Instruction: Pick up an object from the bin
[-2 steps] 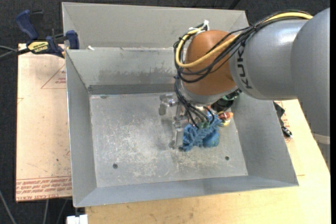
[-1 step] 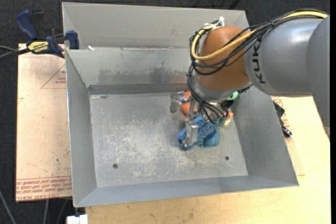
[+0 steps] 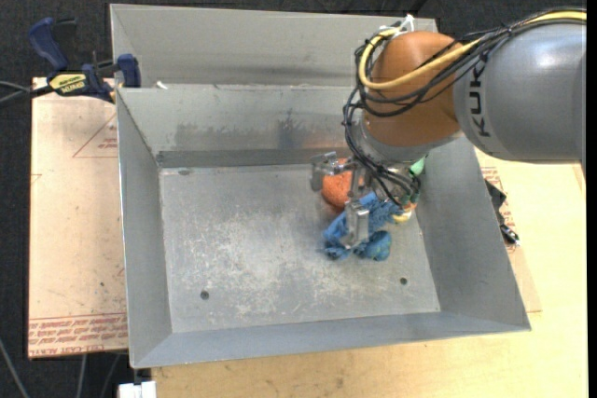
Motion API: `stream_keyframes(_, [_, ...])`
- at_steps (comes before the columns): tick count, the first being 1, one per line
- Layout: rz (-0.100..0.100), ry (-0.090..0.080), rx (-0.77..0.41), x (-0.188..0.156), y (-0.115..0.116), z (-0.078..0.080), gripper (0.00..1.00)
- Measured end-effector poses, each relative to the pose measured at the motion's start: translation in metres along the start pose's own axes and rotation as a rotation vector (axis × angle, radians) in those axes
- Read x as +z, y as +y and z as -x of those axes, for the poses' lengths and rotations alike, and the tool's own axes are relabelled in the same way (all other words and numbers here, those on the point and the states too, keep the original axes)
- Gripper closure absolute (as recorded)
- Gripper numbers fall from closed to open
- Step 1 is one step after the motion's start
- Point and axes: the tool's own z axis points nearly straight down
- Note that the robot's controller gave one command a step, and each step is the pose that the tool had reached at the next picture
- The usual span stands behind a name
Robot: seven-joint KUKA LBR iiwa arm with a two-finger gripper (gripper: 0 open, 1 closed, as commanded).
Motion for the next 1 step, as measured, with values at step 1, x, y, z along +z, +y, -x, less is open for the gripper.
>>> stream_keyframes(1, [-0.001, 0.0, 0.151, 0.0003, -0.0069, -0.0253, 0.0])
